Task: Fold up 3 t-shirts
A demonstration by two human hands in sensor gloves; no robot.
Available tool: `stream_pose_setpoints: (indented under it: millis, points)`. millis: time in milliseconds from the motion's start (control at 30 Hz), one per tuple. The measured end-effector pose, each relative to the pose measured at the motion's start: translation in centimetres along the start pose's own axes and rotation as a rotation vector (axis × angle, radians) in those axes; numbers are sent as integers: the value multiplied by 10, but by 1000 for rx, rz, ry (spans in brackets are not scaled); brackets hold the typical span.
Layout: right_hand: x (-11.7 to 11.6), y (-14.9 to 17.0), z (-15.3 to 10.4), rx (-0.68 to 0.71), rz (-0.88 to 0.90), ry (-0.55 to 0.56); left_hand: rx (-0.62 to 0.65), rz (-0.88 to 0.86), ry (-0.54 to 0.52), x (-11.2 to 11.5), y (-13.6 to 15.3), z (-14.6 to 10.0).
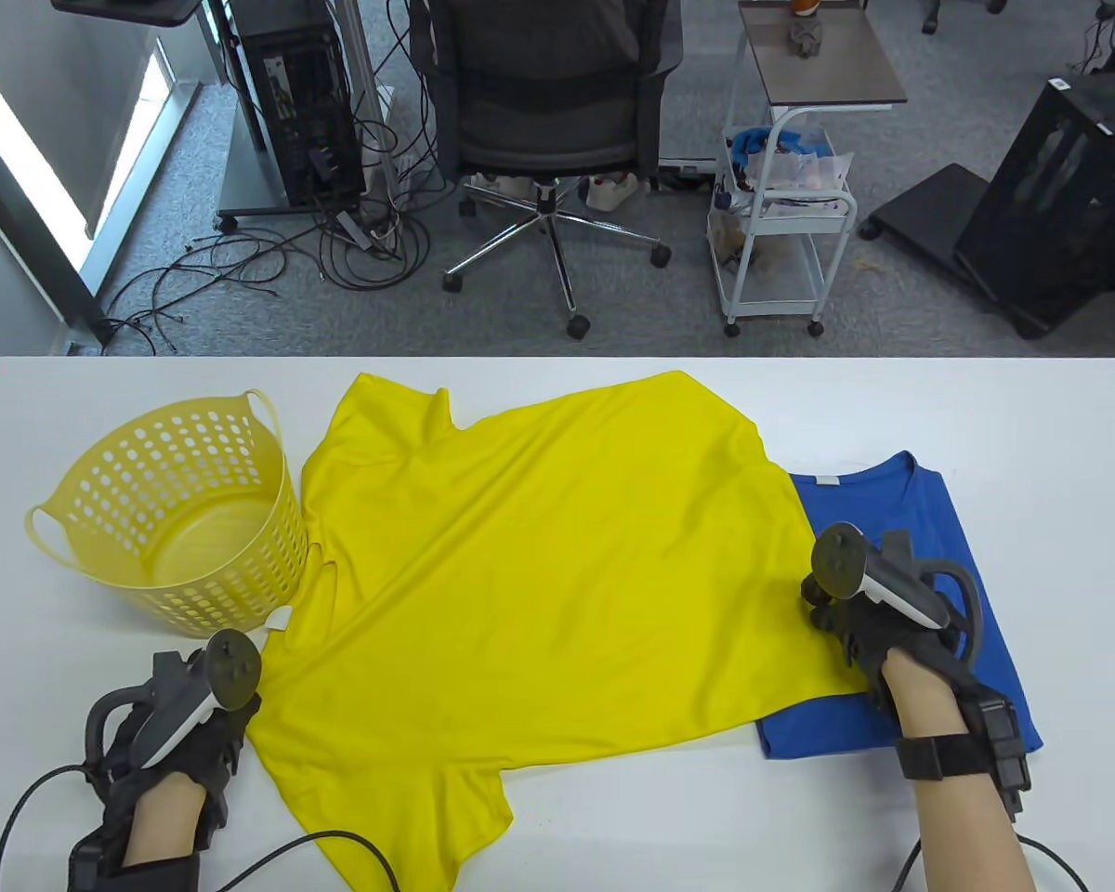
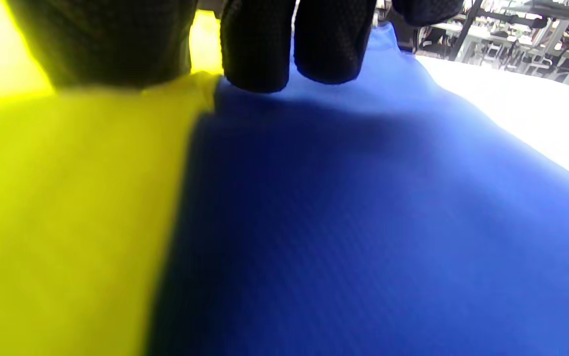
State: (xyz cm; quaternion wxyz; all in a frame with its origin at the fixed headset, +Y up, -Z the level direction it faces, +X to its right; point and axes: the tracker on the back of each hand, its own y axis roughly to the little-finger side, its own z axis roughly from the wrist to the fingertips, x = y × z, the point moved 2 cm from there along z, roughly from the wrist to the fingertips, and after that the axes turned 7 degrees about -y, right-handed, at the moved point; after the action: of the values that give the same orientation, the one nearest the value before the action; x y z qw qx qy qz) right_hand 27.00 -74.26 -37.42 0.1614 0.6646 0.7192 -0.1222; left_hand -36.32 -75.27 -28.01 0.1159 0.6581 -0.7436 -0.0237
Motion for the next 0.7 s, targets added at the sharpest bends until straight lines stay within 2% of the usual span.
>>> stream_pose_setpoints:
  millis: [33,100,200,267,333,433,633,700]
  points:
    - [-5,1,2,-17,-14,-22,6,12,12,2,-2,0]
    - [-6,2,3,-2,31,18,7,33,41,6,-4,2]
    - [-6,-2,3,-1,-10,24,-16,33,79,9,-4,6]
    - [-3,-3,0,20,-17,41,-6,41,66,8,-4,6]
    - [0,0,-1,46,47,42,2,41,51,8,-3,6]
    - [-5,4,1,13,23,33,-6,33,65,9,0,5]
    - [-11,8,7,-2,63,16,-78,44,156,11,1,3]
    - [-13,7,7,-2,65,42,-92,31,135,12,3,2]
